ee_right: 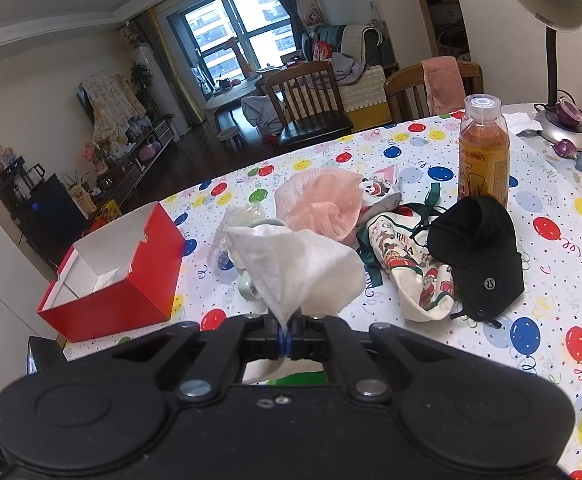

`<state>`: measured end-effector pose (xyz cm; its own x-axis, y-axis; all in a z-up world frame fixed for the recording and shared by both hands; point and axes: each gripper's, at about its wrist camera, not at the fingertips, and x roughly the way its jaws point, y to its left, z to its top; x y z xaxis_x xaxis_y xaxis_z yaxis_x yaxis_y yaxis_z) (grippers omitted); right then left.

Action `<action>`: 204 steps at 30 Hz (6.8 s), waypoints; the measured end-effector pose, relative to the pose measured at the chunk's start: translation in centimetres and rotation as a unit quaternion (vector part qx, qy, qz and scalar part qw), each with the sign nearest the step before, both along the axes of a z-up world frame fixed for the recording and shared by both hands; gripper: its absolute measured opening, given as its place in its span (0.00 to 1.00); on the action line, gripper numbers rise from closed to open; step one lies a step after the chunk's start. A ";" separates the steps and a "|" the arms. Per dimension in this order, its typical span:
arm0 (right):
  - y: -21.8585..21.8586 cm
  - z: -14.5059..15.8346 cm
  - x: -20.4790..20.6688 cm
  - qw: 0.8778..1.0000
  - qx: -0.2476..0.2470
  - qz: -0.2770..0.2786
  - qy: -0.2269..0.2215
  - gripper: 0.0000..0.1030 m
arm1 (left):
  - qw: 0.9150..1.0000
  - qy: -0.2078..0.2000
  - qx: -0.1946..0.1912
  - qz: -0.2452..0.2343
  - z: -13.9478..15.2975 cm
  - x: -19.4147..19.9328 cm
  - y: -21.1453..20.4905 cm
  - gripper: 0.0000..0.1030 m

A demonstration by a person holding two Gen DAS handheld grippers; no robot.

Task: Organize soft objects
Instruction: 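Lift the yellow sponge and white tissue and carry them toward the shoebox, then lower the yellow sponge with the left tool while the right tool lowers the tissue into the box, open both, then withdraw both tools from the shoebox back over the table, then grasp the green sponge with the left tool while the right tool grasps the black cap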

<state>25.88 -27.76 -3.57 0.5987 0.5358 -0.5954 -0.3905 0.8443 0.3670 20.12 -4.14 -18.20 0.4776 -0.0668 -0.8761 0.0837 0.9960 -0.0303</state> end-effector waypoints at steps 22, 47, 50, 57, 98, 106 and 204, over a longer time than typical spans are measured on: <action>0.5 0.4 -0.2 1.000 0.000 0.026 -0.004 0.02 | 0.999 -0.024 -0.030 0.039 2.5 -1.3 2.0 0.36; 12.4 6.7 -0.6 0.990 0.013 0.124 -0.074 0.02 | 0.987 -0.122 -0.050 0.093 14.3 -1.4 14.0 0.36; 14.7 7.5 -0.5 0.986 0.011 0.145 -0.086 0.02 | 0.985 -0.129 -0.046 0.106 15.0 -1.5 16.1 0.36; 20.7 8.9 0.1 0.976 0.002 0.188 -0.111 0.02 | 0.982 -0.135 -0.020 0.128 16.0 -1.2 20.6 0.36; 40.2 -3.0 6.1 0.958 -0.141 0.250 0.021 0.03 | 0.987 -0.013 0.011 0.163 6.6 8.8 32.0 0.36; 41.1 -3.9 4.7 0.949 -0.164 0.268 0.035 0.08 | 0.989 0.010 0.017 0.149 5.6 10.6 31.4 0.36; -8.3 -6.2 14.2 0.991 -0.095 -0.087 0.043 1.00 | 0.996 -0.041 -0.073 0.026 5.0 9.3 -10.4 0.99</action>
<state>40.09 -36.04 -9.74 0.6155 0.3013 -0.7283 -0.2070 0.9534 0.2194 29.47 -14.58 -13.24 0.5528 -0.1632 -0.8172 0.0400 0.9847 -0.1696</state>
